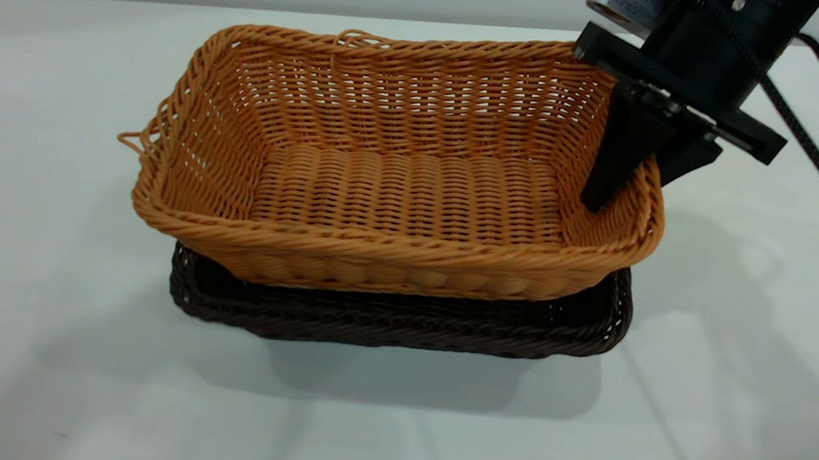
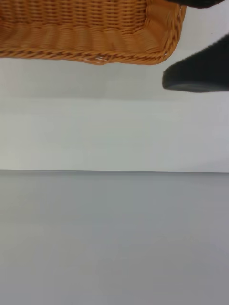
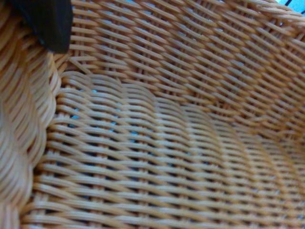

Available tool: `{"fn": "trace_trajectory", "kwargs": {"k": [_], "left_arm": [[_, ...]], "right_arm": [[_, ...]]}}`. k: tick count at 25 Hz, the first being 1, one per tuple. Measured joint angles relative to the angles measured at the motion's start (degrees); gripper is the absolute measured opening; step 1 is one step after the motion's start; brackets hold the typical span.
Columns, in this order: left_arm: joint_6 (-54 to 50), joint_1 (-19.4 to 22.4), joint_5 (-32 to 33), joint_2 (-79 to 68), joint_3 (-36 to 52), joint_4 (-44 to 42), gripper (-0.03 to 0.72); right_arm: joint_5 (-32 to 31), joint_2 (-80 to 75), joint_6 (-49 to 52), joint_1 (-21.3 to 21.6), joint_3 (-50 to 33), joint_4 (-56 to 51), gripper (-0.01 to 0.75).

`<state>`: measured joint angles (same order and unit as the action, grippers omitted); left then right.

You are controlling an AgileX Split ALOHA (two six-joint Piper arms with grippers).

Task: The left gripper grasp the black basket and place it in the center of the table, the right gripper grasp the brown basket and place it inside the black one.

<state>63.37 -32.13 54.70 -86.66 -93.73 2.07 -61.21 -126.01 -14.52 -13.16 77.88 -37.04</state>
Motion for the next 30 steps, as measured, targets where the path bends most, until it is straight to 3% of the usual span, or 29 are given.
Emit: {"fn": "trace_trajectory", "kwargs": {"k": [6, 14, 17, 26, 30], "left_arm": [[-0.1, 0.0, 0.1, 0.0, 0.0, 0.0, 0.303], [-0.1, 0.0, 0.2, 0.0, 0.0, 0.0, 0.303], [-0.1, 0.0, 0.2, 0.6, 0.0, 0.0, 0.303], [-1.5, 0.0, 3.0, 8.3, 0.0, 0.0, 0.303], [-9.0, 0.0, 5.1, 13.8, 0.0, 0.0, 0.303]], "right_arm": [[1.3, -0.6, -0.1, 0.0, 0.0, -0.2, 0.129], [-3.6, -0.6, -4.6, 0.0, 1.0, -0.8, 0.491], [-6.2, -0.6, -5.1, 0.0, 3.8, 0.2, 0.575], [-7.1, 8.6, 3.9, 0.0, 8.6, 12.1, 0.551], [-7.8, 21.1, 6.6, 0.0, 8.6, 14.7, 0.538]]}}
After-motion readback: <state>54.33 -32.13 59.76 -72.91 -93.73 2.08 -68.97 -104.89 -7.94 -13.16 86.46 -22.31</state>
